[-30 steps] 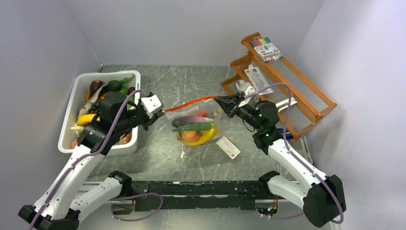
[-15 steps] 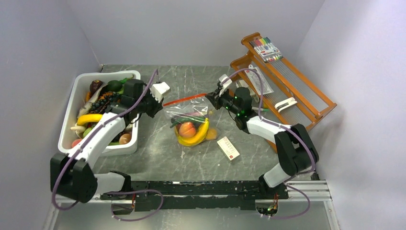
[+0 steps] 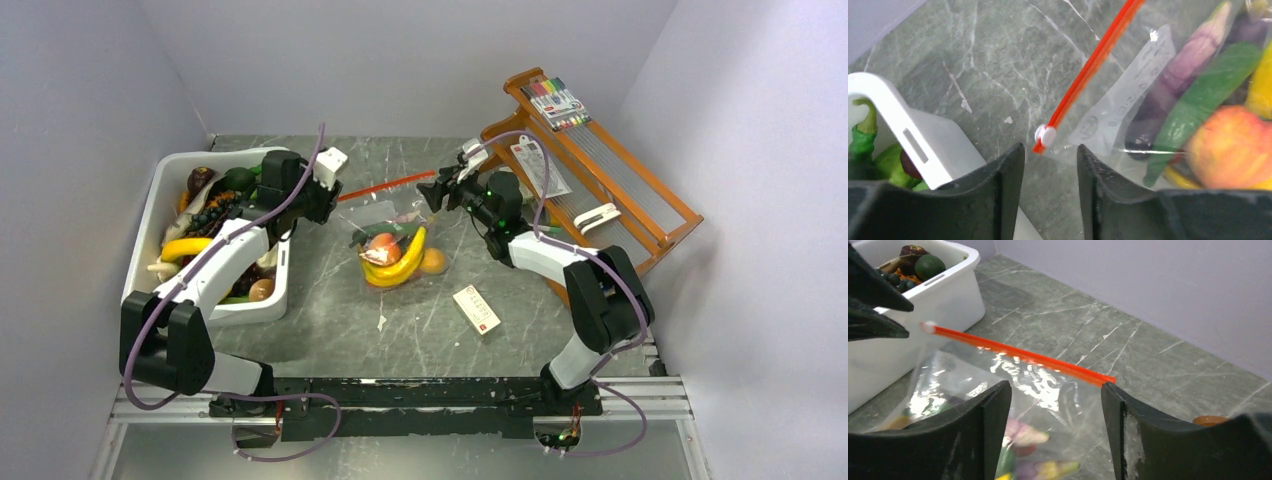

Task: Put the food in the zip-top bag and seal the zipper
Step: Place the zipper food storage bag at the center of the board.

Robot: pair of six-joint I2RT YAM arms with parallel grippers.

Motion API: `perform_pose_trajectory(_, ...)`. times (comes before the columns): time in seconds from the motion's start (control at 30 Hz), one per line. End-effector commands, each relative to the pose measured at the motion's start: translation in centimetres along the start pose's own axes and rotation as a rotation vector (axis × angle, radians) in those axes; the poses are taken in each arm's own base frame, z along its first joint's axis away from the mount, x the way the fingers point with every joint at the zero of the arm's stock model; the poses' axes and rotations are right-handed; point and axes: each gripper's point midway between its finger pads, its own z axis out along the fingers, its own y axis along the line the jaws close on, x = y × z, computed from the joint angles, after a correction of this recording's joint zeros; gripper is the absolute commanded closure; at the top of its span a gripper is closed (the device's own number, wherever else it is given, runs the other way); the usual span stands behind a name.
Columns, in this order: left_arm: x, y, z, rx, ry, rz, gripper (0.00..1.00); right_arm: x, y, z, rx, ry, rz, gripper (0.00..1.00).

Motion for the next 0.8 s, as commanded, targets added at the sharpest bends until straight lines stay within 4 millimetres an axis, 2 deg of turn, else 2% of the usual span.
perform_pose_trajectory(0.0, -3.6, 3.4, -0.9, -0.159, -0.110, -0.054, 0.49, -3.2, 0.1, -1.3, 0.031, -0.076, 0.049, 0.25)
perform_pose_trajectory(0.03, -3.7, 3.5, -0.9, -0.166, -0.116, -0.052, 0.35, -3.3, 0.0, -1.5, 0.044, -0.074, 0.063, 0.07)
perform_pose_trajectory(0.07, -3.8, 3.5, -1.0, -0.165, -0.127, -0.049, 0.24, -3.4, -0.1, -1.7, 0.055, -0.071, 0.069, 0.01)
perform_pose_trajectory(0.1, -3.8, 3.4, -1.0, -0.167, -0.140, -0.047, 0.11, -3.5, 0.0, -2.1, 0.058, -0.069, 0.071, 0.00)
perform_pose_trajectory(0.13, -4.0, 3.4, -1.2, -0.172, -0.156, -0.050, 0.03, -3.8, 0.1, -2.5, 0.062, -0.075, 0.071, 0.00)
perform_pose_trajectory(0.3, -5.7, 3.4, -3.7, -0.207, -0.254, -0.153, 0.00, -4.9, 0.1, -3.7, 0.122, -0.009, 0.152, 0.00)
perform_pose_trajectory(0.4, -7.1, 3.9, -5.8, -0.243, -0.288, -0.224, 0.00, -6.6, 0.0, -4.9, 0.169, -0.007, 0.224, 0.00)
perform_pose_trajectory(0.5, -8.5, 4.2, -8.3, -0.269, -0.338, -0.277, 0.00, -9.1, -0.4, -6.4, 0.241, -0.036, 0.296, 0.00)
perform_pose_trajectory(0.63, -10.6, 4.5, -12.9, -0.312, -0.423, -0.383, 0.00, -10.0, -0.9, -8.1, 0.329, -0.029, 0.406, 0.00)
perform_pose_trajectory(0.77, -9.8, 4.4, -16.5, -0.362, -0.400, -0.380, 0.00, -9.8, -1.7, -9.2, 0.407, -0.009, 0.441, 0.00)
